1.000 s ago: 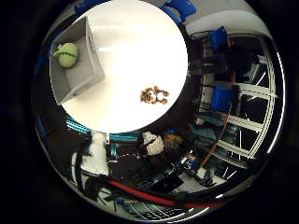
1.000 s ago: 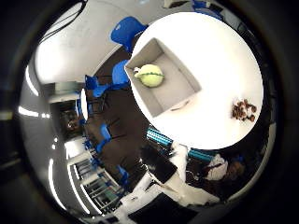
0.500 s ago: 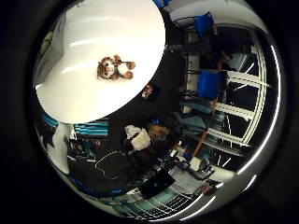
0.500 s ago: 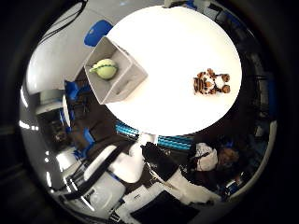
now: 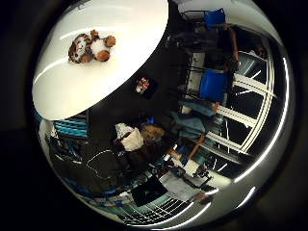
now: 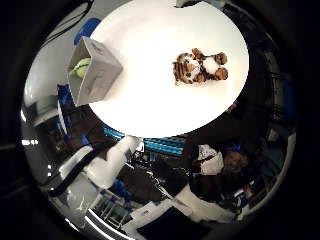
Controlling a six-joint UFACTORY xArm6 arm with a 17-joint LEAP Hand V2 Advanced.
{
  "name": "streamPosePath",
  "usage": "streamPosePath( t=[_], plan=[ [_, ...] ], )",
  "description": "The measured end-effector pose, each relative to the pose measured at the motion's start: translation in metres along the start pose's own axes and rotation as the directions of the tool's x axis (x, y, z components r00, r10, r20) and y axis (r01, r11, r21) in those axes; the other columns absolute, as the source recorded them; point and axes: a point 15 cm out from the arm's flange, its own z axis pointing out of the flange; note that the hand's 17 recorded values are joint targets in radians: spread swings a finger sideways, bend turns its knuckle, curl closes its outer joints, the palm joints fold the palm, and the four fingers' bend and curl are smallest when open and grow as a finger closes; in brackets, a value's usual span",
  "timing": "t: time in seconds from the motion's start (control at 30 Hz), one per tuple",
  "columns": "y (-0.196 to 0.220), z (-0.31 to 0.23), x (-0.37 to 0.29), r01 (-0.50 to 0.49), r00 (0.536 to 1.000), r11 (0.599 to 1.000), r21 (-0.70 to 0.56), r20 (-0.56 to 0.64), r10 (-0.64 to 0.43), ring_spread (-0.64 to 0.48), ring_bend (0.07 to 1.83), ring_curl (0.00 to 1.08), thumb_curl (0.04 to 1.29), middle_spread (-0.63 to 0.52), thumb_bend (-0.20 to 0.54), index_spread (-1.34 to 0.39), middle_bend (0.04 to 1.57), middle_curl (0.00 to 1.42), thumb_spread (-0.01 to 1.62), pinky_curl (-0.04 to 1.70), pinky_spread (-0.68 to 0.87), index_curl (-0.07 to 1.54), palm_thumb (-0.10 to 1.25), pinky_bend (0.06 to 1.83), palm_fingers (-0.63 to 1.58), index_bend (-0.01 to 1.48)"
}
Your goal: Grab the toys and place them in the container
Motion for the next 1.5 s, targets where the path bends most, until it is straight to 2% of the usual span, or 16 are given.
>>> streamPosePath(
  t=[0.63,1.5],
  plan=[
    [-0.065,0.051,0.027,0.019,0.998,0.999,0.042,-0.064,-0.016,0.23,0.28,0.26,0.30,0.09,-0.022,-0.42,0.19,0.32,1.03,0.30,0.46,0.26,0.54,0.50,0.01,0.16],
    [-0.118,0.131,0.003,0.040,0.999,0.999,-0.008,-0.007,-0.040,0.24,0.25,0.26,0.29,0.11,-0.025,-0.41,0.18,0.29,1.02,0.31,0.44,0.27,0.55,0.48,-0.01,0.16]
  ],
)
